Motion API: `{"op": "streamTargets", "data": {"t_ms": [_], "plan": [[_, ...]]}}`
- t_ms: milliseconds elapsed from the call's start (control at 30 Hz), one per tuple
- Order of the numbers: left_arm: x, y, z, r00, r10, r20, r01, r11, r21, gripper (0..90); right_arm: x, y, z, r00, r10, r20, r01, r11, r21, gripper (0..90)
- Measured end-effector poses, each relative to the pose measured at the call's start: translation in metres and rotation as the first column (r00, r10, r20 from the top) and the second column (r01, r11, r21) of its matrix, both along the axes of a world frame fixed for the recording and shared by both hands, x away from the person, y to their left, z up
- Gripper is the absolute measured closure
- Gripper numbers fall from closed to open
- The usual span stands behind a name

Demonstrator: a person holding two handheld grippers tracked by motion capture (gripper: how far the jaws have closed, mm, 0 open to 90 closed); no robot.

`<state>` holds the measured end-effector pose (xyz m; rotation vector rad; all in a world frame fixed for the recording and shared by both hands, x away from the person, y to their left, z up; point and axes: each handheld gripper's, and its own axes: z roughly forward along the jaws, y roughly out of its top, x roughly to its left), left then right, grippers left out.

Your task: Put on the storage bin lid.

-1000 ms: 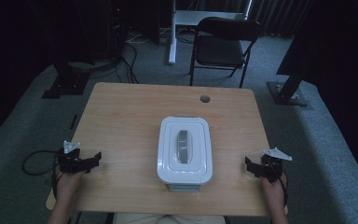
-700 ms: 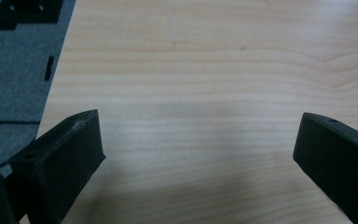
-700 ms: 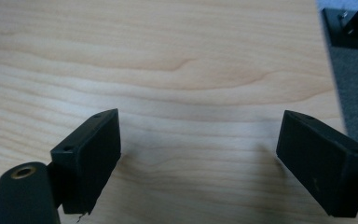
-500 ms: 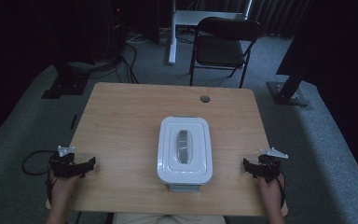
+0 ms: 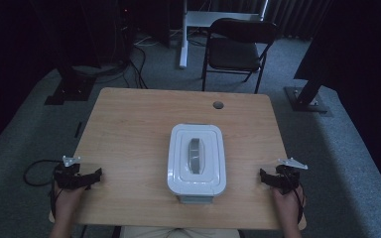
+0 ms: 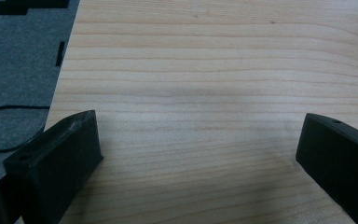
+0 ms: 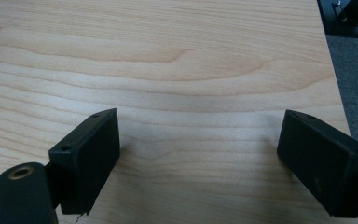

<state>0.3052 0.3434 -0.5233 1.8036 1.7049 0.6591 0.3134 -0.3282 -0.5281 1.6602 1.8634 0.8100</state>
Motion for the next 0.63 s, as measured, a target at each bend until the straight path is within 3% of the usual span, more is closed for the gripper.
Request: {"op": "streamTargets", "data": {"t_ms": [100,633], "plan": [[0.0011,-0.0043,-0.0006,0.9998,0.017,-0.012,-0.016,0.9991,0.038,0.5,0.0000,-0.0003,0.0000,1.0000,-0.009,-0.001,0.009,1.000,0.001,12.5],[0.0025,-0.0056,-0.0007,0.9992,0.039,-0.011,-0.038,0.9985,0.038,0.5,0.0000,-0.0004,-0.0001,0.9999,-0.013,0.000,0.013,1.000,0.000,12.5]]}}
